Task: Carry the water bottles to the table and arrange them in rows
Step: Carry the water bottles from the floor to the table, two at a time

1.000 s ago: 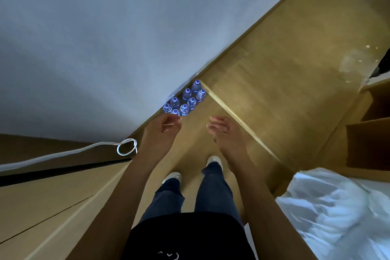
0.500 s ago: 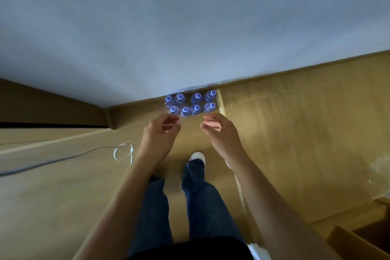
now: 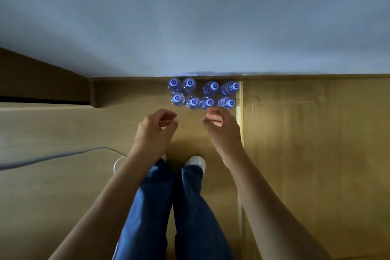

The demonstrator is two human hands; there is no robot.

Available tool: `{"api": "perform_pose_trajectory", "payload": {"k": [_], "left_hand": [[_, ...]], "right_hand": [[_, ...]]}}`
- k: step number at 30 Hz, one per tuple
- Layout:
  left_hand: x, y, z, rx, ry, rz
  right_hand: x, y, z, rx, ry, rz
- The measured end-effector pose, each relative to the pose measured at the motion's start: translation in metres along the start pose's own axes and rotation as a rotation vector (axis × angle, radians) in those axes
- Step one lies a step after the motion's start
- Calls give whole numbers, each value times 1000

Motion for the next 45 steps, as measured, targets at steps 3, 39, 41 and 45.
{"api": "perform_pose_trajectory", "payload": {"k": [3, 39, 41, 45], "left_hand": [[14, -52, -35, 2, 79, -9], [143, -287, -224, 388, 65, -96], [125, -274, -203, 354, 96, -22], [84, -226, -153, 342, 91, 12]], "right_hand": [[24, 21, -54, -18, -10, -11], [140, 144, -306, -494, 289, 177], [136, 131, -276, -521, 285, 183], [126, 85, -199, -615, 223, 222]]}}
Point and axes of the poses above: each hand's wrist, its own z-axis away from the middle knuckle, its own x-axis out of the palm, y = z × x, the point moved 9 cm from there along -z, towards the middle knuckle, and after that the axes turned 10 degrees about x, right-handed, at the moved point
